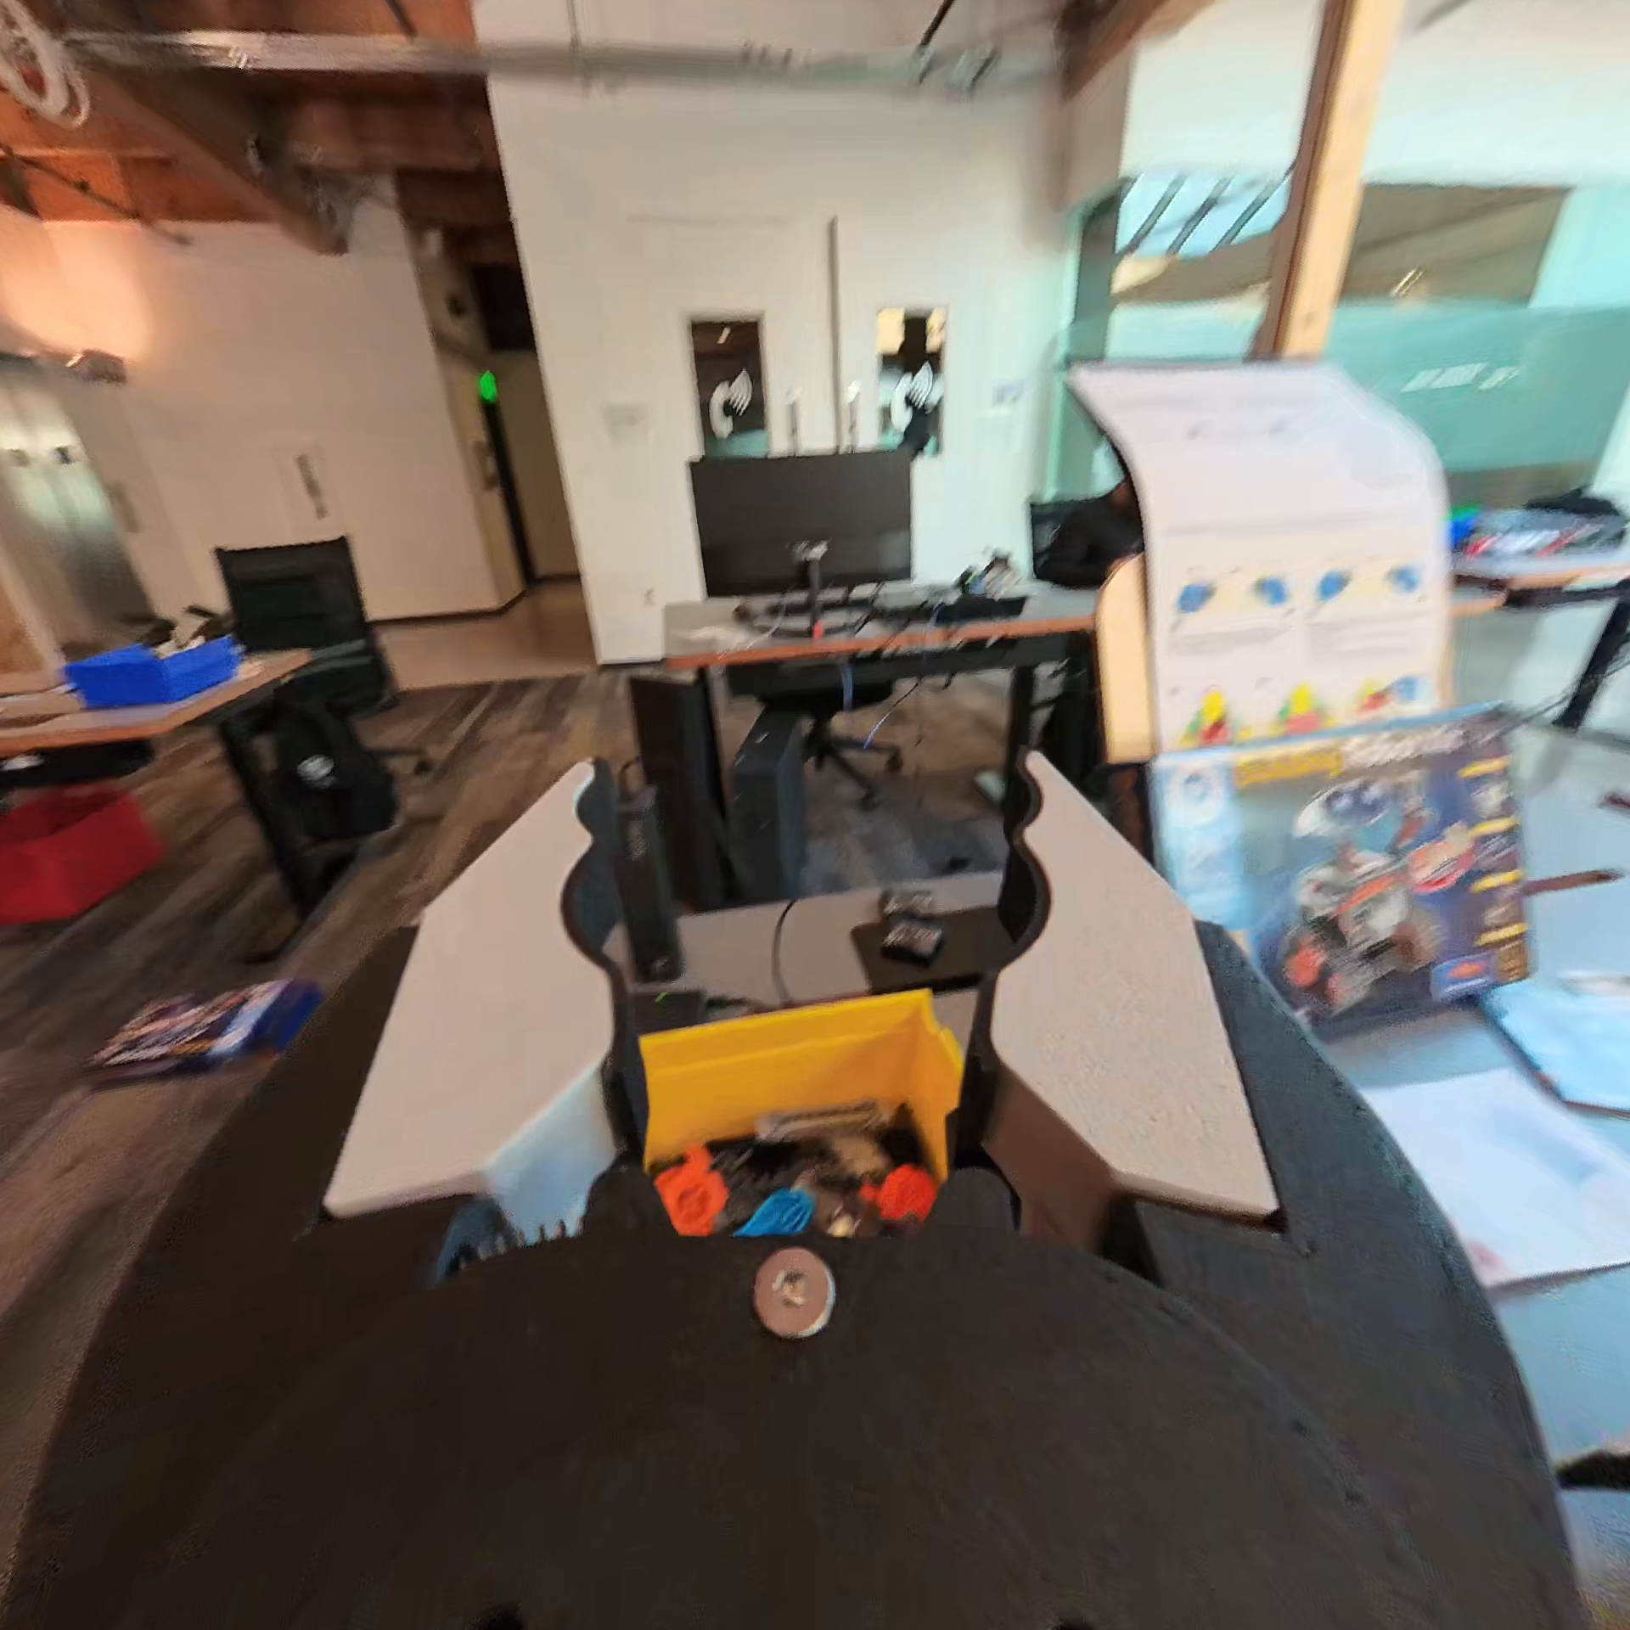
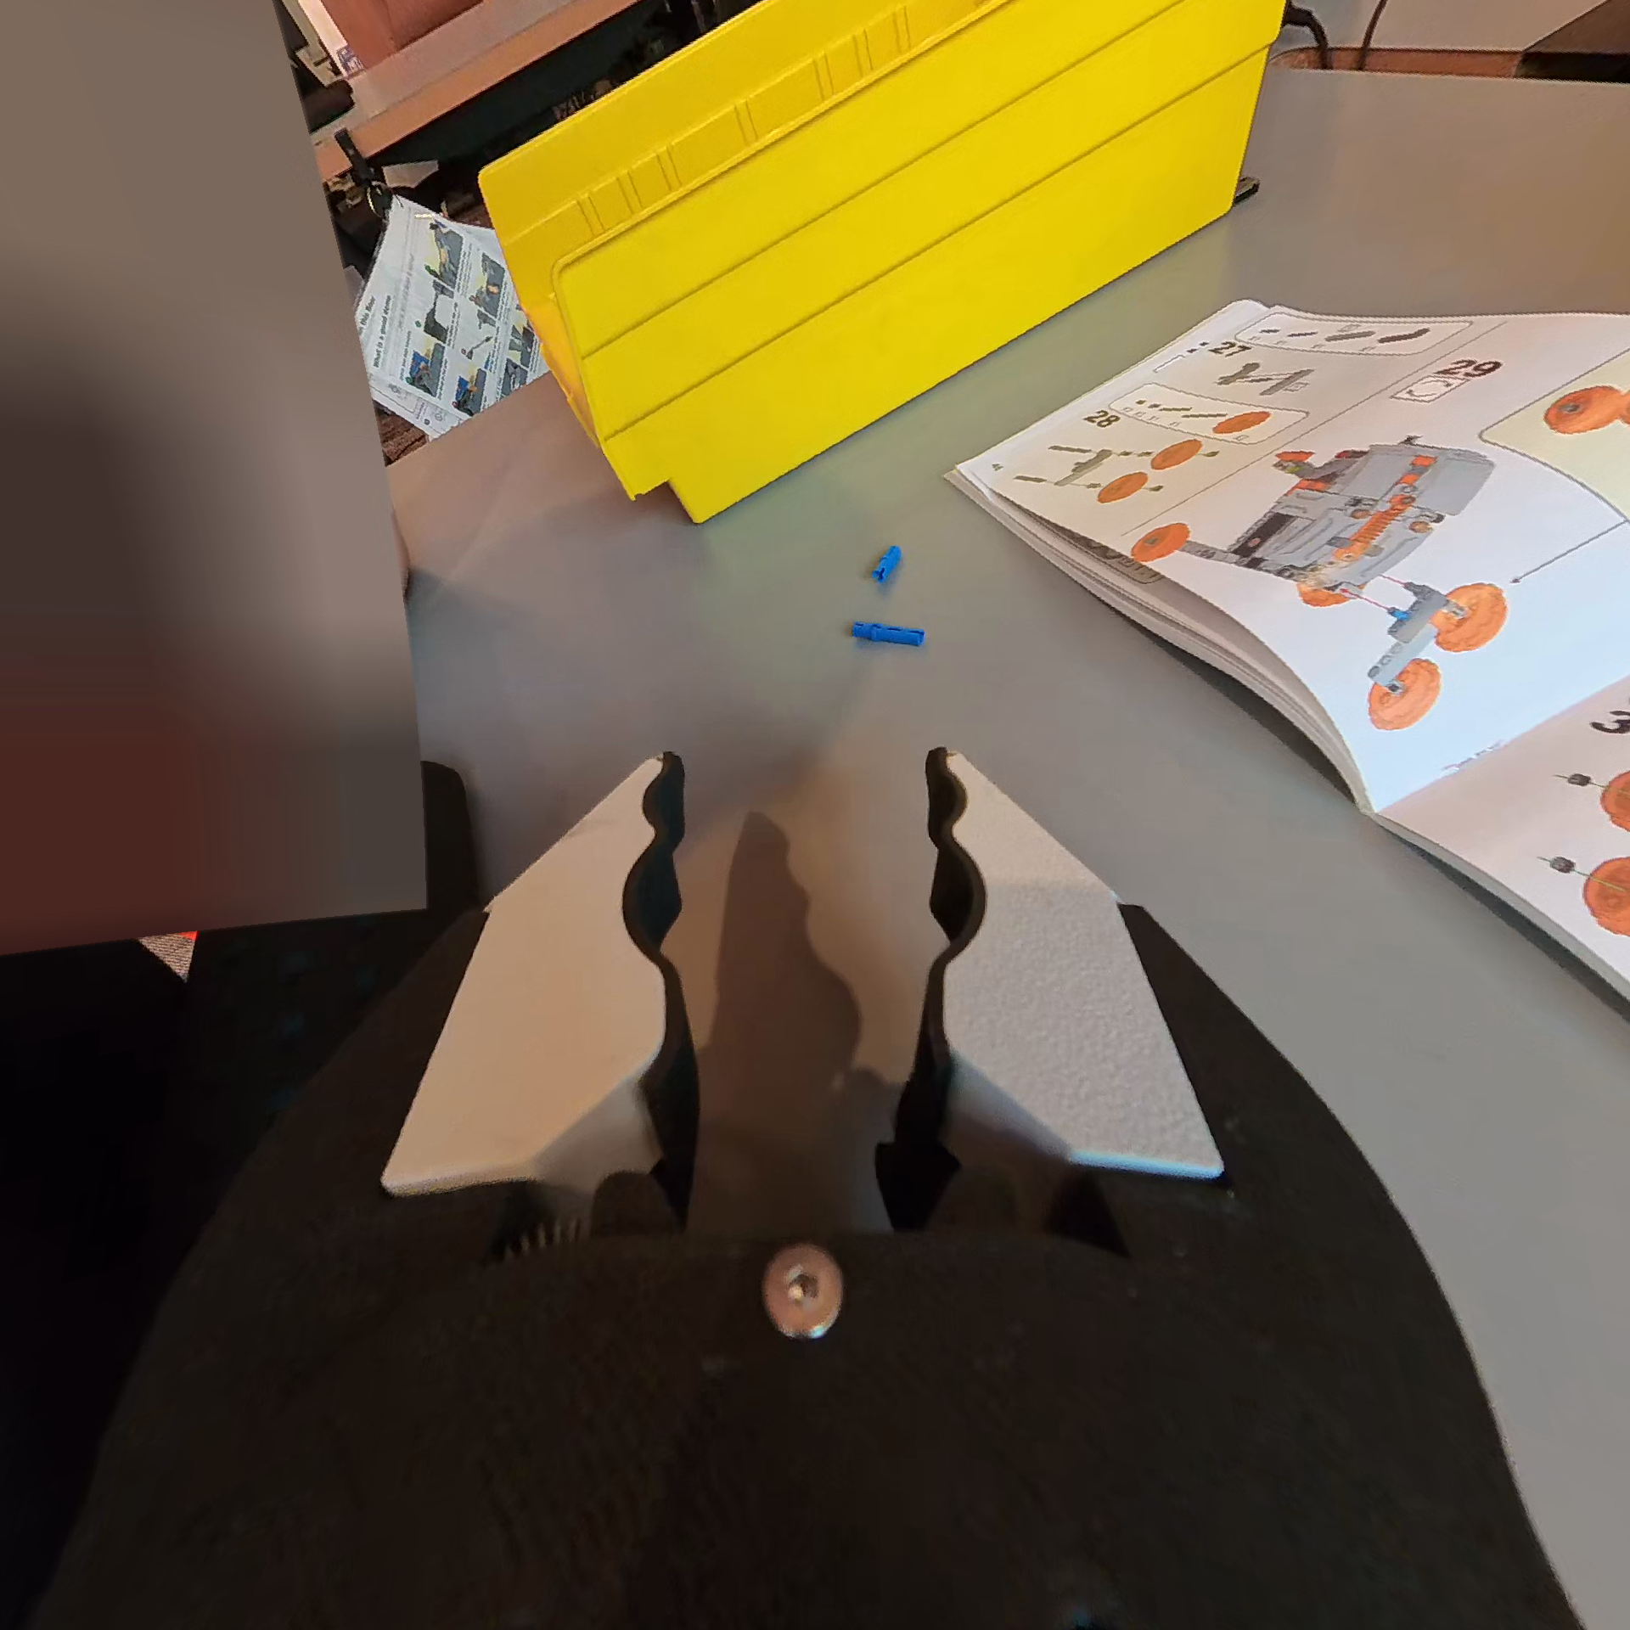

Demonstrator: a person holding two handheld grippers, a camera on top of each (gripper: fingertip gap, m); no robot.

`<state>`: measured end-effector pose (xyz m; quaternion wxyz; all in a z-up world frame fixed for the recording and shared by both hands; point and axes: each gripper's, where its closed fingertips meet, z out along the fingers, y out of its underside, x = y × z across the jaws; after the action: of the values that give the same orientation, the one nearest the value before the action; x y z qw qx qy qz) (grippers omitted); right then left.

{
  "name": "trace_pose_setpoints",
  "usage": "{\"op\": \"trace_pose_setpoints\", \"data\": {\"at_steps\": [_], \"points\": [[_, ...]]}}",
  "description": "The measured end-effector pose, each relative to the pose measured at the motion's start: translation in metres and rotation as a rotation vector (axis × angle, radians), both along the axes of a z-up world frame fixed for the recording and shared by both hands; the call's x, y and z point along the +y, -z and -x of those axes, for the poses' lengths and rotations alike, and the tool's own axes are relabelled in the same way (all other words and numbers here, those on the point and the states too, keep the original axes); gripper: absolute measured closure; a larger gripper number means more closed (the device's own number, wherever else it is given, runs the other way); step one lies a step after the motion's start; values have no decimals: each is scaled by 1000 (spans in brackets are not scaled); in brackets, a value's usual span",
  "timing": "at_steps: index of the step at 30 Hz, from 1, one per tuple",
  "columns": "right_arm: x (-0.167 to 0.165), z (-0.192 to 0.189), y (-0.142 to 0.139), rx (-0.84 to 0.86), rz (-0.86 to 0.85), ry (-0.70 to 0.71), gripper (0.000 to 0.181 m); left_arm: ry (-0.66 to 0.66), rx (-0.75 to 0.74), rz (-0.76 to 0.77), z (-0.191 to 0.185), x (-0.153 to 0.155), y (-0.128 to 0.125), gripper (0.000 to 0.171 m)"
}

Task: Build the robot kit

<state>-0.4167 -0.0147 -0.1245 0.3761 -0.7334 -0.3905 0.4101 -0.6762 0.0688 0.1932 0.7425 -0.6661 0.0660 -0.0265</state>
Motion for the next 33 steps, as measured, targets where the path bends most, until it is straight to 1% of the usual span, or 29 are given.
{"op": "trace_pose_setpoints", "data": {"at_steps": [2,3,5,6,8,10,12,14,16,21,25,28,31,32,33], "points": [[0,0,0,0,2,0,127,-65,81,124,10,7,22,96],[0,0,0,1,4,0,127,-89,114,195,15,10,34,96],[1,0,0,1,7,2,127,-108,155,331,21,15,60,105],[1,0,0,2,7,2,127,-115,160,380,23,18,69,104],[0,0,0,0,4,2,127,-134,141,407,28,22,73,95],[0,0,1,-3,3,2,127,-152,128,379,33,22,69,98],[1,0,1,-4,5,2,127,-154,132,393,35,21,71,101],[1,0,1,-4,11,3,127,-135,150,463,34,20,84,111],[1,0,1,-2,11,3,127,-127,176,541,33,22,100,116],[0,0,0,1,2,-2,127,-72,258,668,26,33,128,151],[0,1,1,0,18,-1,127,14,278,854,22,36,167,171],[0,1,1,3,23,-2,128,41,301,908,24,48,185,171],[-1,1,1,1,15,-4,128,77,249,1048,25,51,213,171],[-1,1,1,-1,16,-5,128,89,232,1100,24,50,223,169],[-1,1,1,-1,18,-5,128,90,215,1142,24,50,230,162]]}}
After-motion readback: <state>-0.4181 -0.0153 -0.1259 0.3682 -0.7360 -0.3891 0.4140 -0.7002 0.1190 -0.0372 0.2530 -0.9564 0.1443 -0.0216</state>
